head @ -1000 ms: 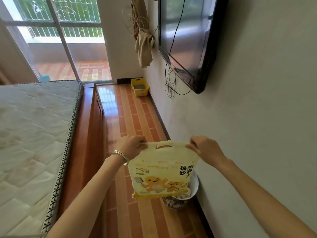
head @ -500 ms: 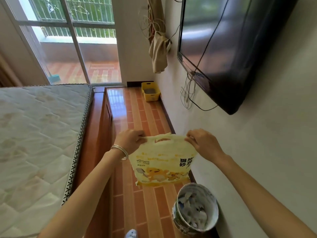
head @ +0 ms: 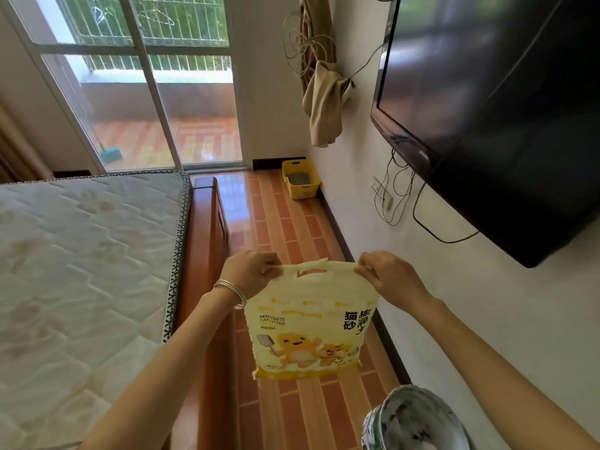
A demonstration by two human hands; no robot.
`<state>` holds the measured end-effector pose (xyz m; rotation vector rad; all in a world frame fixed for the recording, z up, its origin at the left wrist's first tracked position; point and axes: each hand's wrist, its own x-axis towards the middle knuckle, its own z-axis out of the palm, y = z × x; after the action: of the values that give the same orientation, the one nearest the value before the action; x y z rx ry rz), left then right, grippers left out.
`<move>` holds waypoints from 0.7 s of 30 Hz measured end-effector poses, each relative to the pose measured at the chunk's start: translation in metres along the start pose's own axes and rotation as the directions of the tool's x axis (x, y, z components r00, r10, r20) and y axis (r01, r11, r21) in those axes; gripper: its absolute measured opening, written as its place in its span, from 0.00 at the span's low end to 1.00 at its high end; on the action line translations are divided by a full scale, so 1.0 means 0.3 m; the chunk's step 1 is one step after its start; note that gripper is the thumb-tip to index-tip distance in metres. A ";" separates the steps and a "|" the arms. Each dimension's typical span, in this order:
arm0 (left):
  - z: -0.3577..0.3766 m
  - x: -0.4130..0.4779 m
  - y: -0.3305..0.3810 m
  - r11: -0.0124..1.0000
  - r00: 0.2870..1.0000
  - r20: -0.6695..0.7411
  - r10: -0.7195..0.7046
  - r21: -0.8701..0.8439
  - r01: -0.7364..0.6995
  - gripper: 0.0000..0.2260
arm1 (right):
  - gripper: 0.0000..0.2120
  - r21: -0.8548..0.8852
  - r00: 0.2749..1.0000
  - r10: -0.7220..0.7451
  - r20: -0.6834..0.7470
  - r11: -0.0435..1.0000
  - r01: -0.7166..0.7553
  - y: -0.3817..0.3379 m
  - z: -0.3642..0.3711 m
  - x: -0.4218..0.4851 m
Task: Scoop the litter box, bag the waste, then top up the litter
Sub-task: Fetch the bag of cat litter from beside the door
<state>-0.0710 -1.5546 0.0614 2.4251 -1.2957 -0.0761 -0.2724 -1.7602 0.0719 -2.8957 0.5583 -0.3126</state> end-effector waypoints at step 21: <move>-0.024 0.872 -0.464 0.984 0.983 -0.057 -0.174 -0.039 0.172 0.04 | 0.20 0.119 0.986 -0.154 0.064 0.982 0.145 0.171 0.145 1.099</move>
<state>0.1899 -1.6950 0.0525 2.4862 -1.0478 -0.0715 0.0195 -1.9277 0.0759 -2.8301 0.3011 -0.2485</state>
